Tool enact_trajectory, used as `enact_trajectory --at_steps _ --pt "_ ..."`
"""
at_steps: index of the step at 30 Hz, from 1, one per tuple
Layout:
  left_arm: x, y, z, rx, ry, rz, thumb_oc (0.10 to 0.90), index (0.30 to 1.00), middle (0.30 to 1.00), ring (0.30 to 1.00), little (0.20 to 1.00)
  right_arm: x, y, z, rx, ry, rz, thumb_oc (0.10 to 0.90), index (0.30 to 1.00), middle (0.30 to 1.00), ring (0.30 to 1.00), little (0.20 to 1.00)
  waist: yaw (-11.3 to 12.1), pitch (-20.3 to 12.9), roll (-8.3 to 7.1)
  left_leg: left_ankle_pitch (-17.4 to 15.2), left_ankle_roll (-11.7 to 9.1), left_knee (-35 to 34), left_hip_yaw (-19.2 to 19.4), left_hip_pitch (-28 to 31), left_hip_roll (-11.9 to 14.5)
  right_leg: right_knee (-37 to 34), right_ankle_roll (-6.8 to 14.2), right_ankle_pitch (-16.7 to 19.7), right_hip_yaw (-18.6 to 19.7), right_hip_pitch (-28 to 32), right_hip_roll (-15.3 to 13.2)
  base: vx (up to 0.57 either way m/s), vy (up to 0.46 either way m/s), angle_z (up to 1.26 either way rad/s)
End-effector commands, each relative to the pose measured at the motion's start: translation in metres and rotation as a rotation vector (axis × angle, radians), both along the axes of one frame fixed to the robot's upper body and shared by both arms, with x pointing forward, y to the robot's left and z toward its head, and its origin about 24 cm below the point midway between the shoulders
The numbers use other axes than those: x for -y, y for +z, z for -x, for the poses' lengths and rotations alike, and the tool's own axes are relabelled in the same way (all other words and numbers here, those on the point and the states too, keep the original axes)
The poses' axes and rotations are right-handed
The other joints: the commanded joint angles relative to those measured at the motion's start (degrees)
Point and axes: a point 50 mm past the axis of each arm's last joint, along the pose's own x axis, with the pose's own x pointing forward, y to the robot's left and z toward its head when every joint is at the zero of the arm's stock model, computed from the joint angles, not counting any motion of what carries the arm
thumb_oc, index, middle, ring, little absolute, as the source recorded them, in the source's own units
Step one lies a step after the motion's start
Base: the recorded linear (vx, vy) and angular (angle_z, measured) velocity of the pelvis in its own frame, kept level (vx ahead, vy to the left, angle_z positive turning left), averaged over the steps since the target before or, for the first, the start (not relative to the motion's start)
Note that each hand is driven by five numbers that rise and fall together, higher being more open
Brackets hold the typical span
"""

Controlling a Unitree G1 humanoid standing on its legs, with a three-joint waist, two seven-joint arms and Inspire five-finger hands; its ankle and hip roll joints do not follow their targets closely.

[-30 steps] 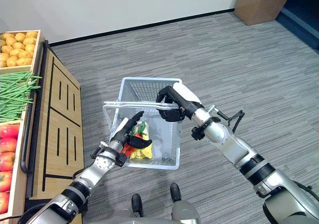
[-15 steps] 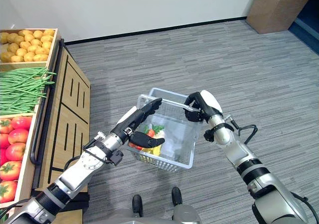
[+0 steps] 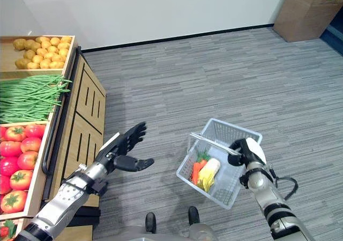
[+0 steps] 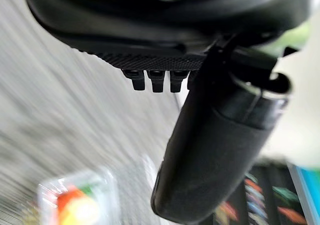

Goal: Get the vegetables into the basket

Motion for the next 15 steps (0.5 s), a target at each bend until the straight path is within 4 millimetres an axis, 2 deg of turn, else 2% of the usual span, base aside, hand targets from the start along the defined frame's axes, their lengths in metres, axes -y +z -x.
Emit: enact_trajectory --at_steps 1,2,4,5,6,7,8,9,10,12,13,14,15 --pt "-0.012 -0.005 0.008 0.035 0.030 -0.108 0.900 1.000 1.000 1.000 1.000 0.007 0.027 -0.016 0.235 -0.079 -0.035 0.400 0.300 0.300 0.300 0.300 0.46 -6.56 -3.96 -2.13 -2.73 0.07 -0.65 -0.45 1.56 -0.02 6.13 -0.67 -4.51 -0.17 -7.08 -0.01 0.006 0.04" --pt "-0.025 -0.035 0.022 -0.084 0.119 -0.179 0.900 1.000 1.000 1.000 1.000 0.011 0.010 0.001 0.187 -0.158 -0.086 0.400 0.300 0.300 0.300 0.300 0.19 -6.66 -3.88 -2.01 -2.69 0.07 -0.75 -0.67 1.56 -0.02 6.16 -0.60 -4.66 -0.36 -7.20 -0.02 0.006 0.05" --pt "-0.035 -0.059 0.036 -0.192 0.191 -0.242 0.900 1.000 1.000 1.000 1.000 0.013 -0.003 0.015 0.156 -0.220 -0.133 0.400 0.300 0.300 0.300 0.300 -0.07 -6.61 -3.90 -1.95 -2.65 0.07 -0.80 -0.78 1.50 -0.02 6.14 -0.49 -4.62 -0.57 -7.21 -0.03 0.007 0.04" --pt "-0.038 -0.067 0.042 -0.223 0.215 -0.293 0.900 1.000 1.000 1.000 1.000 0.013 -0.010 0.024 0.134 -0.250 -0.150 0.400 0.300 0.300 0.300 0.300 -0.17 -6.59 -3.88 -1.96 -2.63 0.07 -0.82 -0.79 1.51 -0.02 6.16 -0.49 -4.68 -0.55 -7.25 -0.01 0.006 0.04" --pt "-0.037 -0.068 0.042 -0.222 0.215 -0.294 0.900 1.000 1.000 1.000 1.000 0.013 -0.010 0.024 0.134 -0.250 -0.150 0.400 0.300 0.300 0.300 0.300 -0.19 -6.58 -3.85 -1.97 -2.63 0.07 -0.84 -0.78 1.50 -0.02 6.16 -0.50 -4.71 -0.53 -7.25 -0.02 0.007 0.04" --pt "-0.042 -0.087 0.058 -0.317 0.255 -0.361 0.900 1.000 1.000 1.000 1.000 0.012 -0.022 0.038 0.098 -0.295 -0.186 0.400 0.300 0.300 0.300 0.300 -0.39 -6.60 -3.90 -1.97 -2.62 0.07 -0.69 -0.85 1.49 -0.01 6.16 -0.46 -4.62 -0.68 -7.24 0.00 0.000 0.00" --pt "-0.042 -0.087 0.058 -0.317 0.255 -0.362 0.900 1.000 1.000 1.000 1.000 0.012 -0.022 0.038 0.098 -0.295 -0.186 0.400 0.300 0.300 0.300 0.300 -0.39 -6.61 -3.87 -1.98 -2.62 0.07 -0.68 -0.85 1.49 -0.01 6.17 -0.47 -4.62 -0.69 -7.24 0.00 0.000 0.00" --pt "-0.043 -0.099 0.069 -0.387 0.279 -0.382 0.900 1.000 1.000 1.000 1.000 0.011 -0.028 0.045 0.069 -0.308 -0.195 0.400 0.300 0.300 0.300 0.300 -0.52 -6.66 -3.90 -1.97 -2.61 0.07 -0.58 -0.86 1.49 0.00 6.17 -0.40 -4.54 -0.81 -7.24 0.00 0.000 0.00" --pt "-0.046 -0.120 0.087 -0.520 0.339 -0.428 0.900 1.000 1.000 1.000 1.000 0.001 -0.043 0.057 0.006 -0.317 -0.228 0.400 0.300 0.300 0.300 0.300 -0.88 -6.80 -3.94 -1.92 -2.65 0.07 -0.30 -0.89 1.53 0.02 6.14 -0.25 -4.37 -1.11 -7.14 0.00 0.000 0.00" --pt "-0.044 -0.125 0.091 -0.550 0.347 -0.451 0.900 1.000 1.000 1.000 1.000 -0.003 -0.048 0.061 -0.020 -0.309 -0.232 0.400 0.300 0.300 0.300 0.300 -0.99 -6.78 -3.97 -1.92 -2.69 0.07 -0.18 -0.89 1.57 0.03 6.11 -0.24 -4.25 -1.17 -7.12 -0.01 0.000 -0.02" --pt "-0.045 -0.136 0.107 -0.639 0.377 -0.491 0.900 1.000 1.000 1.000 1.000 -0.010 -0.060 0.074 -0.079 -0.315 -0.251 0.400 0.300 0.300 0.300 0.300 -1.14 -6.79 -4.12 -1.94 -2.75 0.07 0.03 -0.88 1.58 0.04 6.10 -0.12 -4.10 -1.38 -7.06 -0.02 -0.001 -0.07" --pt "-0.045 -0.136 0.107 -0.639 0.377 -0.491 0.900 1.000 1.000 1.000 1.000 -0.010 -0.060 0.074 -0.079 -0.315 -0.251 0.400 0.300 0.300 0.300 0.300 -1.14 -6.78 -4.12 -1.94 -2.75 0.07 0.03 -0.88 1.58 0.04 6.10 -0.12 -4.10 -1.38 -7.05 -0.02 -0.002 -0.09" --pt "-0.043 -0.145 0.123 -0.730 0.417 -0.499 0.900 1.000 1.000 1.000 1.000 -0.019 -0.073 0.090 -0.138 -0.352 -0.289 0.400 0.300 0.300 0.300 0.300 -1.35 -6.94 -4.25 -1.93 -2.86 0.07 0.33 -0.82 1.65 0.03 6.15 0.01 -3.88 -1.49 -6.98 0.00 -0.002 -0.09"
